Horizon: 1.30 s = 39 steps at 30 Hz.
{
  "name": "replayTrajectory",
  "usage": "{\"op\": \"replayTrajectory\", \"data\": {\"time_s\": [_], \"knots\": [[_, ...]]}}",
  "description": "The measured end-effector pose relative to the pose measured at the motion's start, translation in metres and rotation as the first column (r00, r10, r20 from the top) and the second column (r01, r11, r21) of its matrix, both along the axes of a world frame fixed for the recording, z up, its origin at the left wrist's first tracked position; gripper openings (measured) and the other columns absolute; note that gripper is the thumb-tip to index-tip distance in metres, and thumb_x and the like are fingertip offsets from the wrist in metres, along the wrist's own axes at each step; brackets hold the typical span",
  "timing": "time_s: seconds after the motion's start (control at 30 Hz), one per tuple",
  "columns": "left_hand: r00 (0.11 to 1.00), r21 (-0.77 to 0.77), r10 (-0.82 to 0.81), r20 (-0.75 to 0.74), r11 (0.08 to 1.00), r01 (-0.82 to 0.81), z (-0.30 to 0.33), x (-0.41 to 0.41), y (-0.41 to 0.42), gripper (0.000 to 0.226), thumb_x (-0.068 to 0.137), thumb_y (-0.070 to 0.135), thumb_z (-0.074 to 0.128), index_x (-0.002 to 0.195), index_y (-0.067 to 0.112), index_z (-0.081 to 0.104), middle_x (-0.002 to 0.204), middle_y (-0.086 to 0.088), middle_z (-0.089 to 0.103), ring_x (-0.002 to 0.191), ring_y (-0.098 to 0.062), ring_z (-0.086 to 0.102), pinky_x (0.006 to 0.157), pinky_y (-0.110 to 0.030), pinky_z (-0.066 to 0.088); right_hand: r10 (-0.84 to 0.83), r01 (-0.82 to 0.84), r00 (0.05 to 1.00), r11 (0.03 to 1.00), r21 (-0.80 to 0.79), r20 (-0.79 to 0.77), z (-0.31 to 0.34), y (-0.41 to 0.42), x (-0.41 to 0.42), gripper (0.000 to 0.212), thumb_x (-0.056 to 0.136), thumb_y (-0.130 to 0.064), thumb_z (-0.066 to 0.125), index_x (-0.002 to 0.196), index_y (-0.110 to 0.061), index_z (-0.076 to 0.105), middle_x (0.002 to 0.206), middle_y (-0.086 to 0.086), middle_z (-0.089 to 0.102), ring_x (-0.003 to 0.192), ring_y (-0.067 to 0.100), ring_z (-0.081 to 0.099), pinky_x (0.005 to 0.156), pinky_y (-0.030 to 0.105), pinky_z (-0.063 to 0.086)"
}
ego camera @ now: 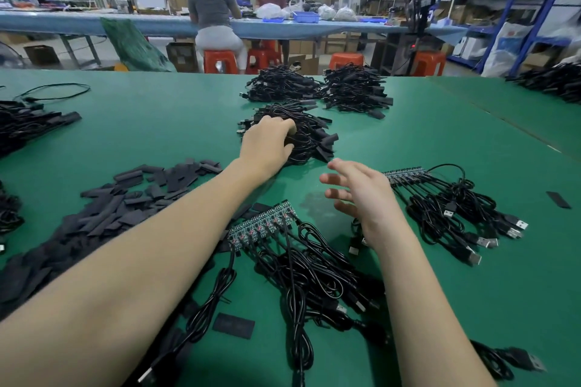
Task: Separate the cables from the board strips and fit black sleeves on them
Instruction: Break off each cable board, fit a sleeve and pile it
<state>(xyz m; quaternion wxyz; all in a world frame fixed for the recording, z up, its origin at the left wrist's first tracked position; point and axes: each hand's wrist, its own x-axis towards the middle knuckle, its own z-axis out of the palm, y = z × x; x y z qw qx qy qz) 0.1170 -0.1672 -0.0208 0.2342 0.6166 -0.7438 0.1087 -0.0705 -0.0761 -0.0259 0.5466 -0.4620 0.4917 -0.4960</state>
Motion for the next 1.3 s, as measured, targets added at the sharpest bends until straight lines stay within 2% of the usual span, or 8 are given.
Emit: {"op": "replayTrajectory", "data": {"time_s": [0.2,0.3,0.53,0.8,0.93,1.0,1.17,1.3], "knots": [[0.871,0.245,-0.064,-0.486,0.947,0.206,0.006,0.011,0.06,0.008,0.094,0.028,0.065,0.092,0.027,0.072,0.094,0.009,0.073,0.085,-0.009,0.064,0.078,-0.019,0.048,0.172,-0.223,0.849,0.974,-0.044,-0.499,-0.003,0.004,0.015,0.018,0.09,-0.038,0.07,0.085,-0.023,0.077,0.084,-0.012,0.078,0.06,0.002,0.058,0.059,0.017,0.043],[0.85,0.425,-0.031,-0.526,0.856,0.294,-0.005,0.021,0.086,0.011,0.096,0.037,0.062,0.094,0.033,0.071,0.097,0.01,0.073,0.092,-0.011,0.068,0.087,-0.031,0.052,0.2,-0.24,0.828,0.971,-0.01,-0.525,-0.008,0.007,0.023,0.014,0.085,-0.039,0.079,0.081,-0.025,0.078,0.08,-0.01,0.077,0.066,0.003,0.062,0.066,0.02,0.046],[0.656,0.345,-0.072,-0.751,0.805,0.483,-0.016,0.03,0.106,0.016,0.092,0.047,0.068,0.091,0.035,0.078,0.091,0.015,0.076,0.084,0.002,0.066,0.08,-0.021,0.044,0.292,-0.274,0.945,0.953,0.131,-0.148,-0.001,0.008,0.013,0.017,0.084,-0.019,0.081,0.099,-0.012,0.077,0.059,-0.003,0.057,0.048,0.006,0.046,0.05,0.015,0.043],[0.433,0.237,-0.064,-0.899,0.76,0.605,-0.014,0.024,0.111,0.031,0.072,0.053,0.079,0.088,0.026,0.081,0.093,0.001,0.078,0.087,-0.011,0.068,0.099,-0.039,0.048,0.373,-0.379,0.926,0.91,0.167,0.063,0.005,0.013,0.01,0.03,0.08,-0.013,0.076,0.109,-0.004,0.075,0.096,0.009,0.074,0.072,0.008,0.063,0.063,0.014,0.053],[0.322,0.187,-0.052,-0.945,0.723,0.665,-0.011,0.02,0.111,0.029,0.071,0.049,0.08,0.087,0.025,0.081,0.092,0.001,0.077,0.086,-0.01,0.066,0.097,-0.037,0.047,0.319,-0.392,0.906,0.881,0.264,0.279,0.006,0.016,0.009,0.014,0.068,-0.02,0.079,0.08,-0.014,0.081,0.074,0.0,0.073,0.061,0.007,0.062,0.056,0.015,0.052],[0.376,0.227,-0.037,-0.926,0.743,0.63,-0.01,0.021,0.112,0.022,0.078,0.045,0.078,0.087,0.025,0.081,0.091,0.003,0.077,0.084,-0.006,0.066,0.092,-0.031,0.048,0.262,-0.36,0.904,0.892,0.273,0.337,0.007,0.015,0.004,0.019,0.067,-0.019,0.082,0.084,-0.013,0.076,0.074,0.002,0.072,0.06,0.009,0.064,0.058,0.015,0.053],[0.764,0.214,-0.11,-0.635,0.926,0.311,-0.01,0.008,0.115,0.009,0.088,0.039,0.074,0.095,0.035,0.074,0.092,0.02,0.073,0.086,0.004,0.066,0.081,-0.018,0.051,0.209,-0.22,0.974,0.965,0.144,0.089,0.03,0.012,-0.007,0.021,0.071,-0.026,0.084,0.09,-0.021,0.075,0.077,-0.005,0.075,0.064,0.009,0.065,0.063,0.019,0.052],[0.174,0.105,0.027,-0.984,0.882,0.458,-0.009,-0.025,0.119,0.009,0.096,0.027,0.067,0.099,0.019,0.07,0.093,0.004,0.075,0.085,-0.008,0.072,0.08,-0.021,0.057,0.043,-0.047,0.998,0.996,0.074,0.045,0.034,0.012,0.005,0.009,0.082,-0.016,0.082,0.089,-0.016,0.077,0.078,-0.001,0.077,0.057,0.008,0.066,0.053,0.016,0.052]]}}
